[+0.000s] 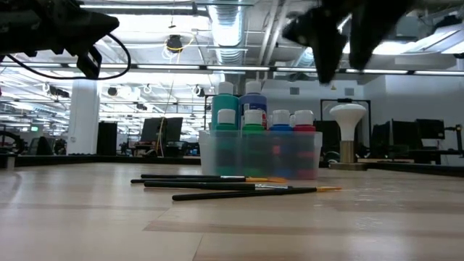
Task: Pick & Place Paint Supplies
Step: Put the black brush into the green cup
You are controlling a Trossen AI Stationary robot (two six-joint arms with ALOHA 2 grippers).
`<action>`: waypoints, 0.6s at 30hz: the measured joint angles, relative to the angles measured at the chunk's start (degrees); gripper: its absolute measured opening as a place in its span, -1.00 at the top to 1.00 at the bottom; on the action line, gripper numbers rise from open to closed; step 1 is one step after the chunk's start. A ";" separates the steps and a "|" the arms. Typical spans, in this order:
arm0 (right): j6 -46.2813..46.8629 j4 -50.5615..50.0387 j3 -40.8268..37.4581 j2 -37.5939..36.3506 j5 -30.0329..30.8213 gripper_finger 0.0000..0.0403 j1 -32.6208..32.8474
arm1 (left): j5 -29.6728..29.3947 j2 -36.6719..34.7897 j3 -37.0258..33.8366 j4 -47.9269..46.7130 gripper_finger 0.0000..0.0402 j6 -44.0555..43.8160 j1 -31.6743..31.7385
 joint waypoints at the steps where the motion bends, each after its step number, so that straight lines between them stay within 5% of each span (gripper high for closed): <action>1: 0.27 3.16 -2.91 -1.00 0.02 0.08 -0.13 | 0.00 0.00 0.00 0.07 0.96 0.00 0.00; 7: 0.81 10.08 -13.32 -1.12 2.04 0.08 -0.86 | -0.02 0.69 0.02 0.98 0.96 -0.01 0.00; 18: 0.86 17.82 -14.22 5.88 3.03 0.08 -0.36 | 0.07 0.80 0.02 1.33 0.96 -0.01 0.02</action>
